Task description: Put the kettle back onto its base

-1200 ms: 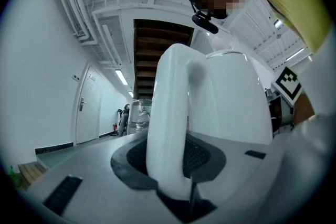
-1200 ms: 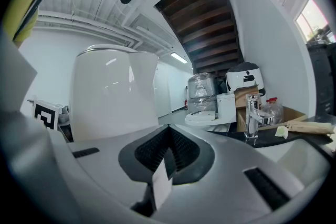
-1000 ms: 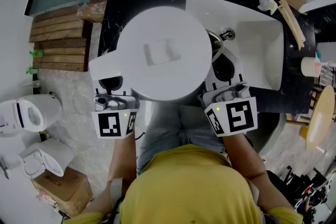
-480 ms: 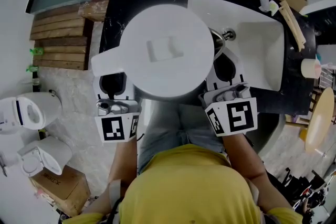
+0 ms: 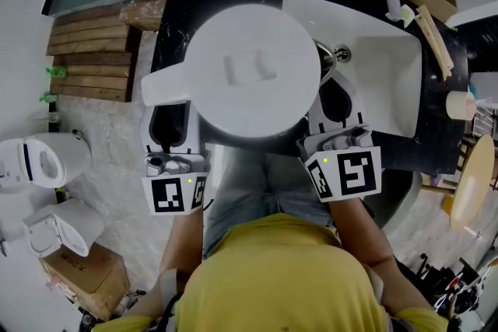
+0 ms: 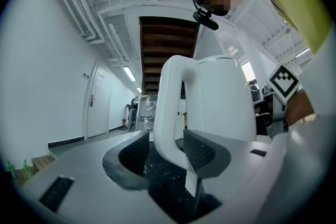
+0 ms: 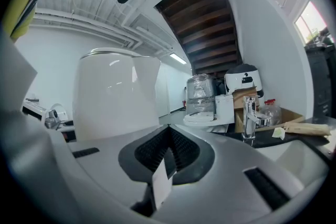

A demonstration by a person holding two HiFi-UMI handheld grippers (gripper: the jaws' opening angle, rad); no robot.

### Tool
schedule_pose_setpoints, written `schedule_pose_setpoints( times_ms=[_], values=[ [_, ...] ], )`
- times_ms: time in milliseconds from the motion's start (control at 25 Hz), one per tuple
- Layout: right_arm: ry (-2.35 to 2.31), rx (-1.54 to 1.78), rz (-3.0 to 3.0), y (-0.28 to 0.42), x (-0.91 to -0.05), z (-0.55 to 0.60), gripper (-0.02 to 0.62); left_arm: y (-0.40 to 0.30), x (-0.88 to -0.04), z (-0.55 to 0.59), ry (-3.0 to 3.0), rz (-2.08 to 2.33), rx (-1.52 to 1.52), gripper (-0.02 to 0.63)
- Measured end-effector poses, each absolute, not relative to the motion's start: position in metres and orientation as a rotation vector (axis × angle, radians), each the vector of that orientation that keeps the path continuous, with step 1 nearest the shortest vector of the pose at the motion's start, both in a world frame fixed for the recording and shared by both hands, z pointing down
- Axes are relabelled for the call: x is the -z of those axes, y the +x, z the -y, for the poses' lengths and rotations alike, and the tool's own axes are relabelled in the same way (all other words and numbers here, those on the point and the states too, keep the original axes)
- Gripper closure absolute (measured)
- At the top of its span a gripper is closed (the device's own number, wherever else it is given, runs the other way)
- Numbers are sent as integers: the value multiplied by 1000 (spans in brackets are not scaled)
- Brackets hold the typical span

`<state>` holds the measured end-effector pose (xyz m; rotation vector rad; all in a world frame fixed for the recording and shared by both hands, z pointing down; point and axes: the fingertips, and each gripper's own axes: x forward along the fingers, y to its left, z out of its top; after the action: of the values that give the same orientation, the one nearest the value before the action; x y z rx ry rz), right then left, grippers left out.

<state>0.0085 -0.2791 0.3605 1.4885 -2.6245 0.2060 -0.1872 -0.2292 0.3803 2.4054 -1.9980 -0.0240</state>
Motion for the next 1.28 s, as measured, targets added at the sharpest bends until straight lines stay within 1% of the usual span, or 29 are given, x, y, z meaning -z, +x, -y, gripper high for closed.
schedule_pose_setpoints(
  times_ms=[560, 960, 1280],
  values=[
    [1474, -188, 2630, 17, -352, 268, 580, -197, -371, 201, 2276, 2077, 60, 416],
    [1457, -164, 2650, 26, -339, 250, 578, -170, -346, 181, 2286, 2058, 112, 416],
    [1435, -138, 2678, 30, -319, 231, 580, -138, -317, 175, 2344, 2029, 85, 417]
  ],
)
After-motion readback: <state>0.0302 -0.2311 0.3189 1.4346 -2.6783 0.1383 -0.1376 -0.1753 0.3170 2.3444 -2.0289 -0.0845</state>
